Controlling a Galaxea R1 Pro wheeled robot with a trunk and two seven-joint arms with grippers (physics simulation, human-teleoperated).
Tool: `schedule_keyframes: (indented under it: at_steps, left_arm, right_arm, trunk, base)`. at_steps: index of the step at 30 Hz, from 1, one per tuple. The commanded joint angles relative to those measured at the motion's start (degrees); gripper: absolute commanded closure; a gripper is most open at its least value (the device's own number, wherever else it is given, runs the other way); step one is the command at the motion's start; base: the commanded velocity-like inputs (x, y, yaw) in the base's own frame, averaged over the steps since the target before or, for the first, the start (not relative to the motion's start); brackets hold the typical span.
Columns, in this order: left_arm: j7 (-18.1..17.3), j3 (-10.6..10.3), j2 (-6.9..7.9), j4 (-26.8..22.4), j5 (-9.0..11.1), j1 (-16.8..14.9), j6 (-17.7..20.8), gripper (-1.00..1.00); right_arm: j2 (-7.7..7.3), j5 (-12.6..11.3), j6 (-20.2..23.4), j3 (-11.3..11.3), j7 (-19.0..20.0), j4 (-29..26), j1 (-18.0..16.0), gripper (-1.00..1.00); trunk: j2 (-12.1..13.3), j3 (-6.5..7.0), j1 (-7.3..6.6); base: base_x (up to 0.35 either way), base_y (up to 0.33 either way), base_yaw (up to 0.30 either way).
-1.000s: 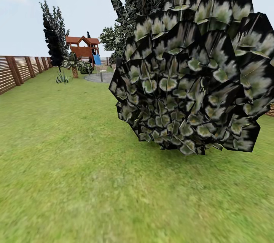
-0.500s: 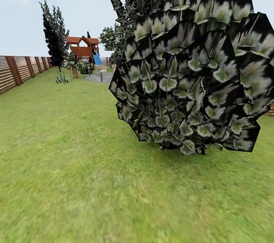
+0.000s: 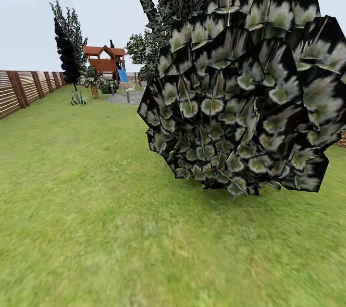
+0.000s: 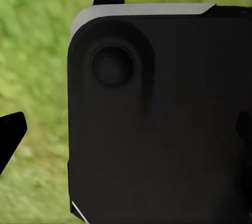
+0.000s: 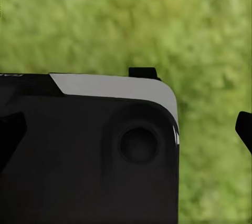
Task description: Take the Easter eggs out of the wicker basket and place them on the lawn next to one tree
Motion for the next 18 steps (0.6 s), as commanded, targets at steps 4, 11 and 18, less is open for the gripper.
schedule_keyframes:
  at_steps: [4, 11, 18]
  left_arm:
    - [0.0, 0.3, -0.05, -0.1, 0.0, 0.1, 0.0, -1.00]
    - [-0.1, 0.3, -0.06, 0.0, 0.0, 0.0, 0.0, -1.00]
    - [-0.1, 0.3, -0.06, 0.1, 0.0, 0.0, 0.0, -1.00]
  right_arm:
    - [-0.07, 0.4, -0.3, 0.3, 0.3, 0.1, 0.0, -1.00]
    - [-0.03, 0.5, -0.4, 0.5, 0.5, 0.2, 0.0, -1.00]
    - [0.27, 0.6, -0.4, 0.6, 0.1, 0.1, 0.0, -1.00]
  trunk:
    - [0.0, -0.05, 0.00]
    - [0.0, -0.05, 0.00]
    - [0.0, -0.05, 0.00]
  base:
    - [0.000, 0.000, 0.000]
    - [0.000, 0.000, 0.000]
    - [0.000, 0.000, 0.000]
